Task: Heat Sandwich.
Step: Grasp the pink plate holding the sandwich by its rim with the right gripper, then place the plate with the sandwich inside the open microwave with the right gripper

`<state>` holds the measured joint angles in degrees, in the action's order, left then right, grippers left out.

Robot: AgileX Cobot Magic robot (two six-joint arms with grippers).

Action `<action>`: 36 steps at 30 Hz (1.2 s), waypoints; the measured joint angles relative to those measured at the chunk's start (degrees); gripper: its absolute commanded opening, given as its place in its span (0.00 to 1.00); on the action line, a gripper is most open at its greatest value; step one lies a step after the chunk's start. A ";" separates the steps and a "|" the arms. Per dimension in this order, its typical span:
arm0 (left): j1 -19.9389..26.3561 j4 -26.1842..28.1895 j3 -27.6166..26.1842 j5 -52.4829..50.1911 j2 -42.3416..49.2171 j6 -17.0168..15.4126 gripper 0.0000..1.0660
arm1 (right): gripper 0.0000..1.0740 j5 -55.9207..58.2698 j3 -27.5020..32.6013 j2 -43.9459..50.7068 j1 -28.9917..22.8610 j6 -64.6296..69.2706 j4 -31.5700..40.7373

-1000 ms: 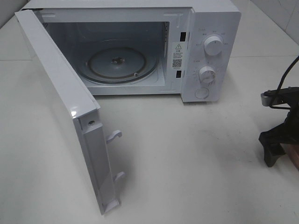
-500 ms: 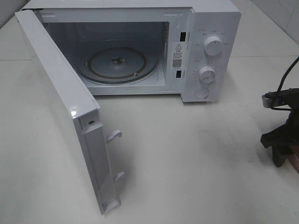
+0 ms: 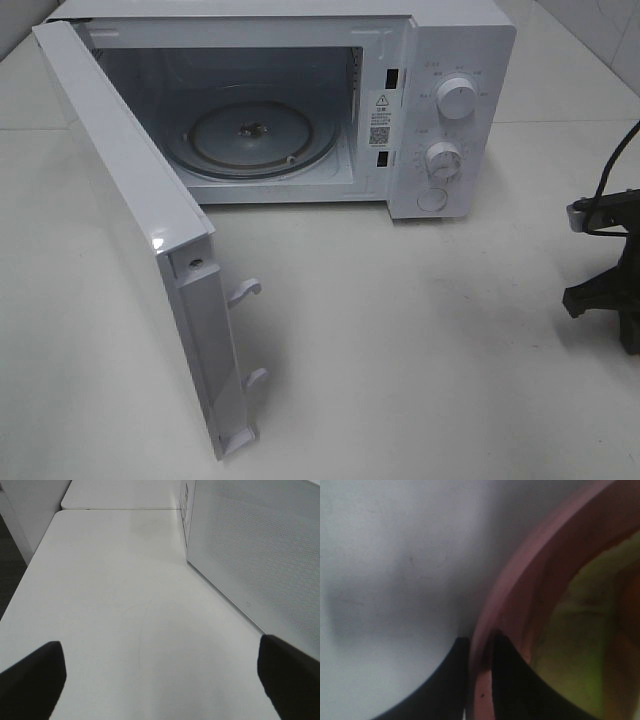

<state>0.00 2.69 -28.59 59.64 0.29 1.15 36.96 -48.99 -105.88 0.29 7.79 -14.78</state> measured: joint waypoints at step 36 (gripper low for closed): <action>0.00 0.00 0.00 0.00 0.00 0.00 0.92 | 0.00 8.37 0.23 5.50 -5.21 7.39 -9.22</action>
<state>0.00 2.69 -28.59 59.64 0.29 1.15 45.32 -48.76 -100.38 -4.93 15.18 -24.01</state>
